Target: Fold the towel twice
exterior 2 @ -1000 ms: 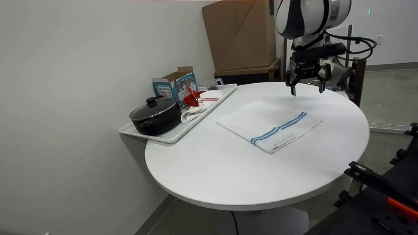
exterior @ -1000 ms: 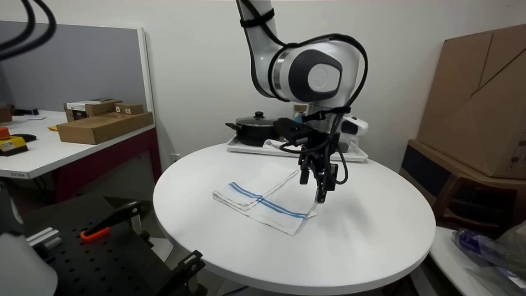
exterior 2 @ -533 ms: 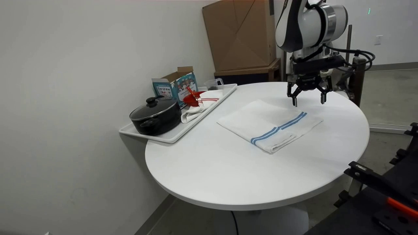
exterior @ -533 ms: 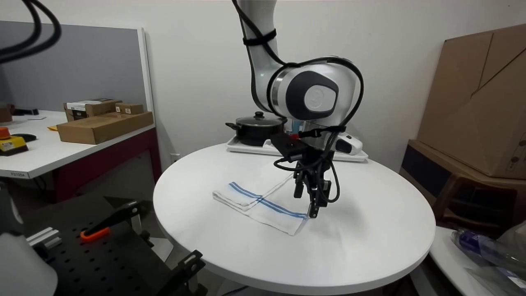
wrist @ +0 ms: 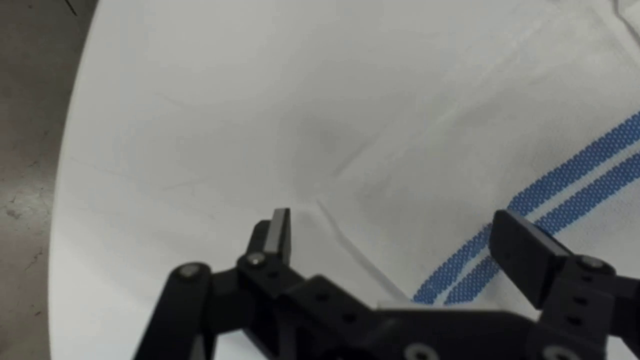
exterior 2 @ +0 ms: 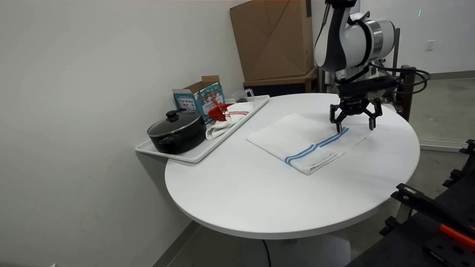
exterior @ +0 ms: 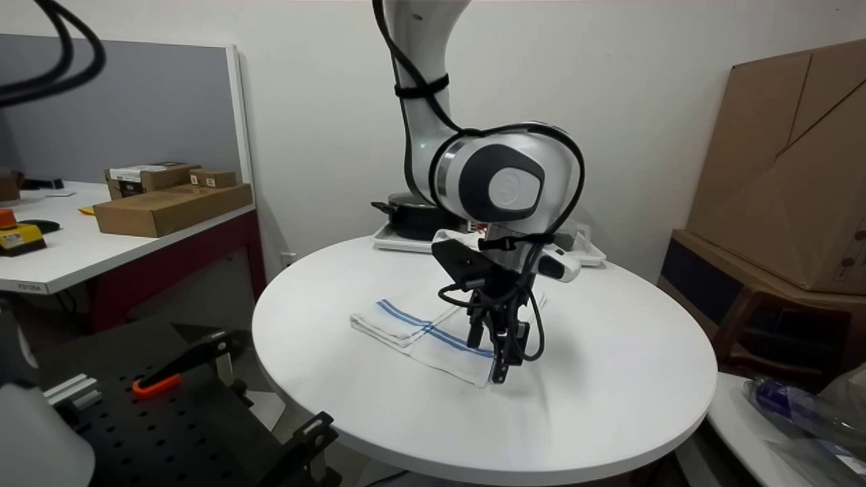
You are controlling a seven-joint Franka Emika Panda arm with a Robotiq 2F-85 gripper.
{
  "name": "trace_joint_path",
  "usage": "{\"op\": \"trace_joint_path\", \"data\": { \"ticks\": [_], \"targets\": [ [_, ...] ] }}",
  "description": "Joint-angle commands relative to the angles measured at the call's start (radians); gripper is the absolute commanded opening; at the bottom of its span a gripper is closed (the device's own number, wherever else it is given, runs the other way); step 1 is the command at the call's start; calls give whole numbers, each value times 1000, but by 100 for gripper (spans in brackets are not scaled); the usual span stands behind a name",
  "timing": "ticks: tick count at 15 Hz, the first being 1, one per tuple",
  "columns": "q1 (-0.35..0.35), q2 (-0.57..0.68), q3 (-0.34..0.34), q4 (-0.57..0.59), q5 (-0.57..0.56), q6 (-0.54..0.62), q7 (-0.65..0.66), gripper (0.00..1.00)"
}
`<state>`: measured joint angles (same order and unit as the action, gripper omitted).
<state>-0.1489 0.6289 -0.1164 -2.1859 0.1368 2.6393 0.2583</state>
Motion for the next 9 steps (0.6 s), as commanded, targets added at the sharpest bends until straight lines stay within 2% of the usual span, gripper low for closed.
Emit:
{"op": "trace_joint_path", "data": {
  "ticks": [1,2,3,9],
  "targets": [
    [10,27,-4,-6,4,39,-36,87],
    [12,32,-4,-5,4,40,-38,74],
    [14,35,-6,-3,2,42,-38,68],
    [18,28,-8,0,4,51,-39,21]
  ]
}}
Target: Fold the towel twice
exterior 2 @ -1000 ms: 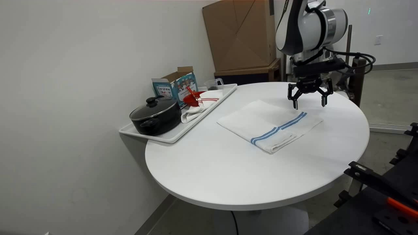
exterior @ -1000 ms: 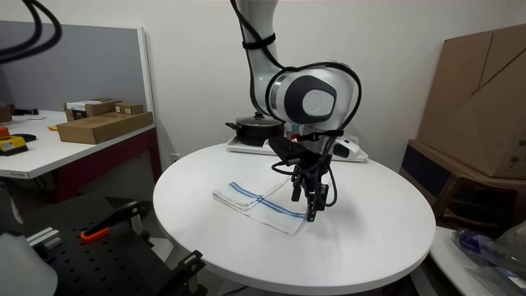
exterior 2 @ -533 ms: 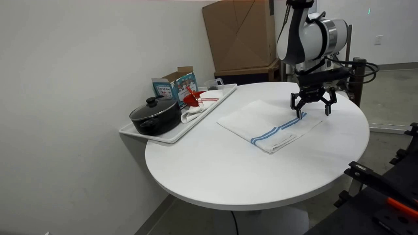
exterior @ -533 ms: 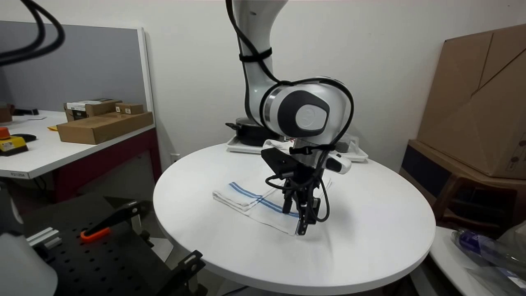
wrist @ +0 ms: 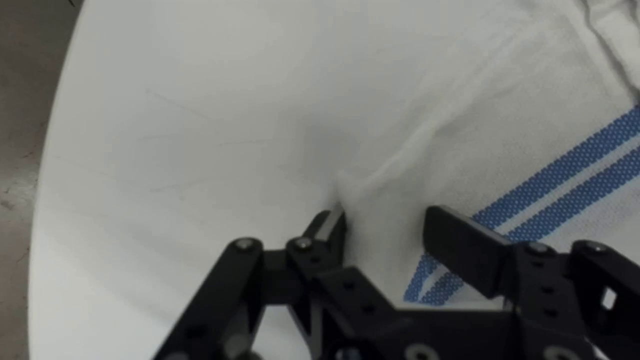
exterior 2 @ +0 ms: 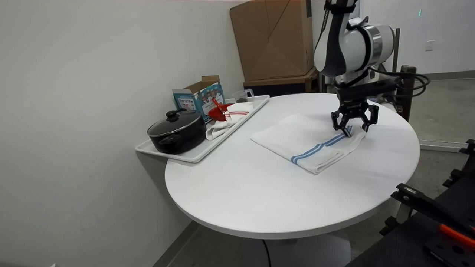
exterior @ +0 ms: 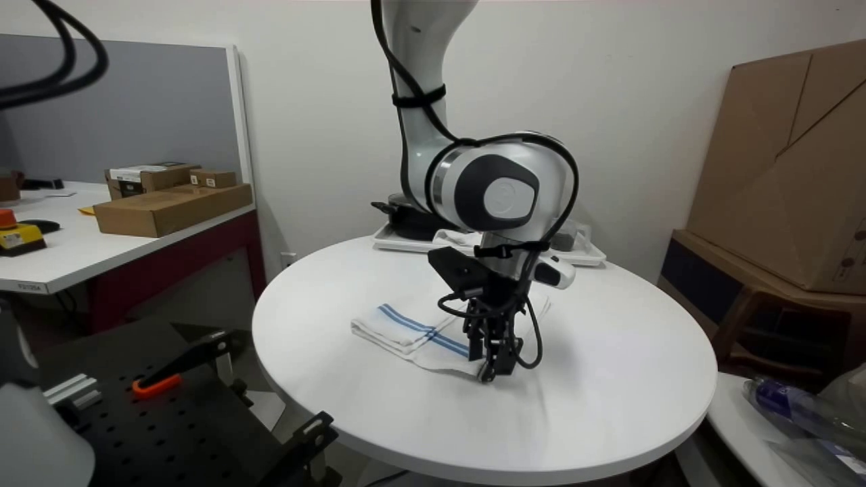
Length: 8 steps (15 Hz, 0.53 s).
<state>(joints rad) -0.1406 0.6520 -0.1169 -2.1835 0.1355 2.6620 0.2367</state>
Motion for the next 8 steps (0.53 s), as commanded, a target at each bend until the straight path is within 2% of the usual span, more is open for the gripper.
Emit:
{"op": "trace_joint_path", "data": {
  "ticks": [1,2,3,8],
  "targets": [
    [9,0,-7,-4,7,28,-15,14],
    [7,-14,-4,-5,13,21,-12,5],
    [5,-24,-2,-4,18,17,-11,1],
    [-15,-95,10,18,62,-8,0,3]
  ]
}}
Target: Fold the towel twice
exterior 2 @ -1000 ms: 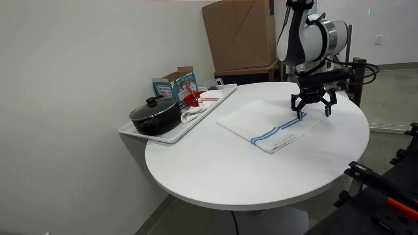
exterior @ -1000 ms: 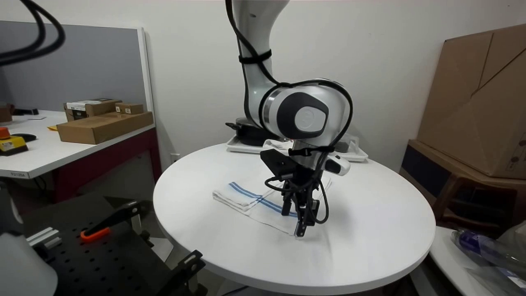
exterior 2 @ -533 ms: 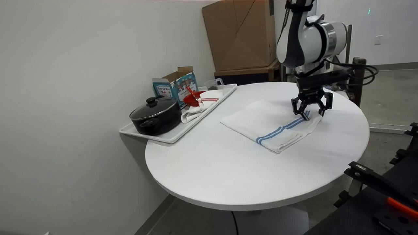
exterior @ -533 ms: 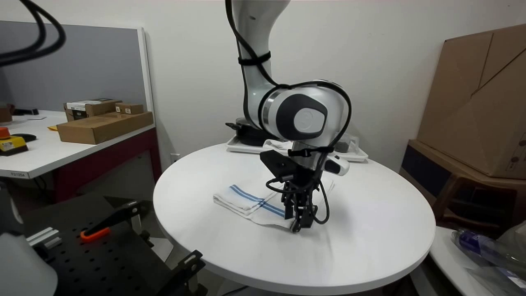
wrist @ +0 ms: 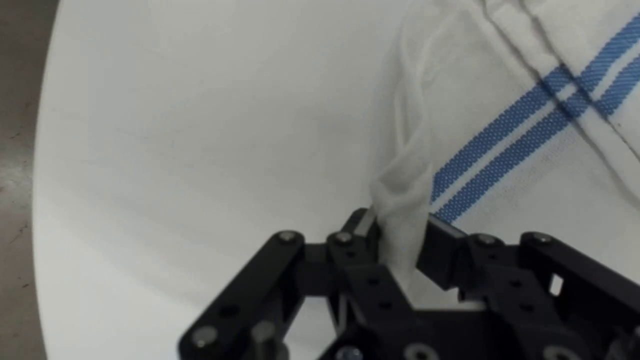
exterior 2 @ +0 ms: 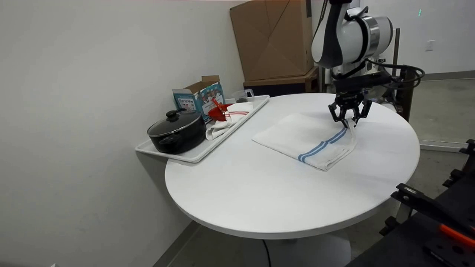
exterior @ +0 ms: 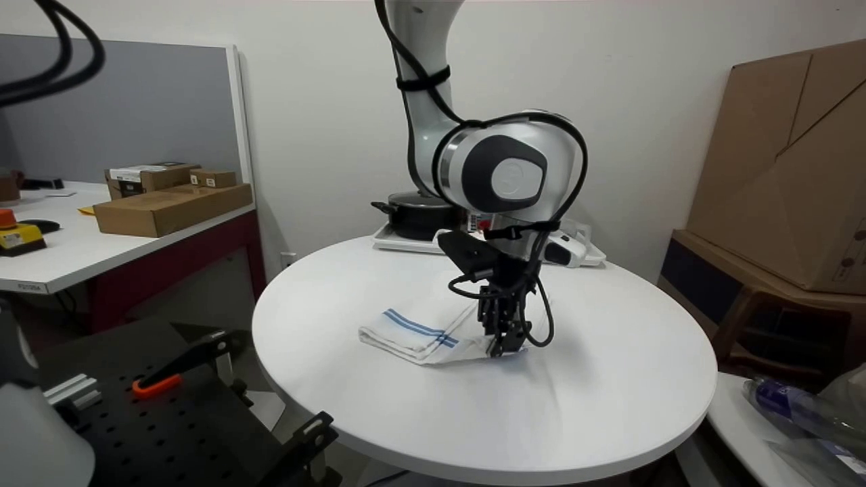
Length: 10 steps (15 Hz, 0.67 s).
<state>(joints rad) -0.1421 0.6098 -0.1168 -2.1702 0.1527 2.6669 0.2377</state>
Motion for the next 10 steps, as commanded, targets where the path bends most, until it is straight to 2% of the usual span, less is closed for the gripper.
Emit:
{"op": "trace_joint_path", "data": {
  "ticks": [1,3,7,10],
  "targets": [
    [-16,-67,11,10,56,-19,1,3],
    [-6,-99,8,9,65,-24,8,3],
    [62,-135,2,-27,5,-29,13,3],
    [128,-148,25,-74,-52,-109,-4,3]
  ]
}}
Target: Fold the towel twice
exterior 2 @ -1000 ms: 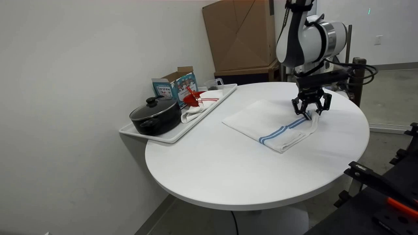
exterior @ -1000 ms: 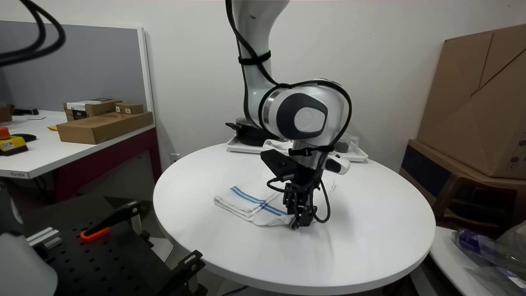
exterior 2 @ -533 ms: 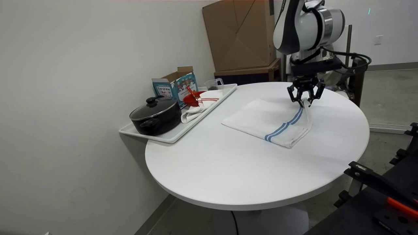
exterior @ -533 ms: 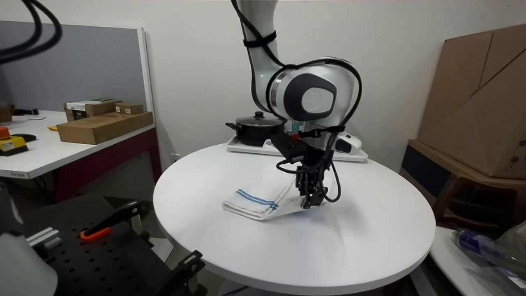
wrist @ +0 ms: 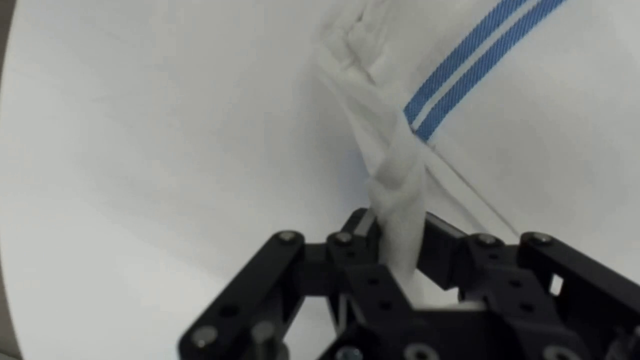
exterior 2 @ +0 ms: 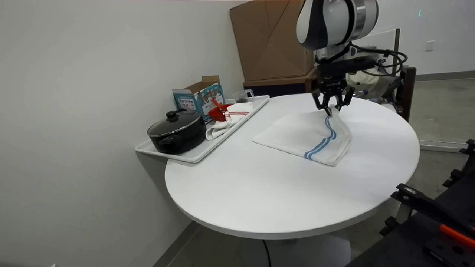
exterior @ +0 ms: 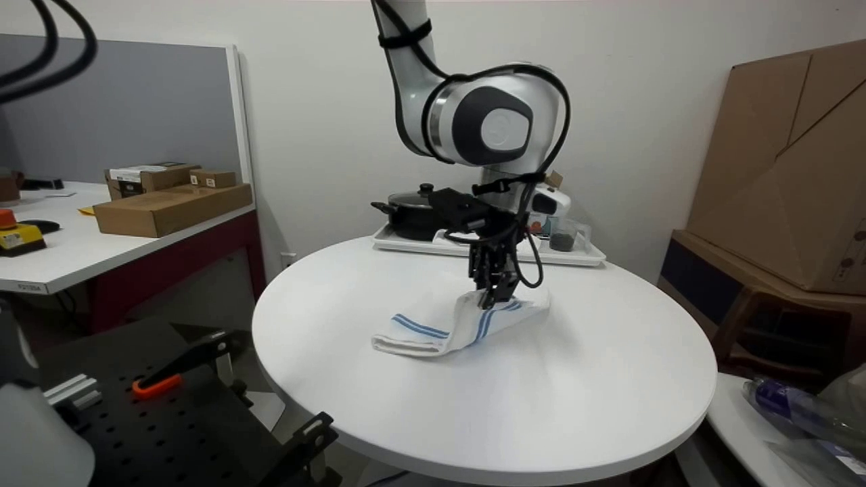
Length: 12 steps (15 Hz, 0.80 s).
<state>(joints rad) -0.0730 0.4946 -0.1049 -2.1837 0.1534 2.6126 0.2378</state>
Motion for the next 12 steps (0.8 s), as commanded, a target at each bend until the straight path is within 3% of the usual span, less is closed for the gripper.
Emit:
{"op": "trace_joint_path", "data": {
  "ticks": [1,5,8,12],
  "targets": [
    [80,-35,25,-81,-68,-71,-8,3],
    [182,-61,66,-207,-153,-86,-7,3],
    [234,-63,73,-205,-228,-145,-11,3],
    [201,-103,75,-130,-197,-211,-20,3]
  ]
}}
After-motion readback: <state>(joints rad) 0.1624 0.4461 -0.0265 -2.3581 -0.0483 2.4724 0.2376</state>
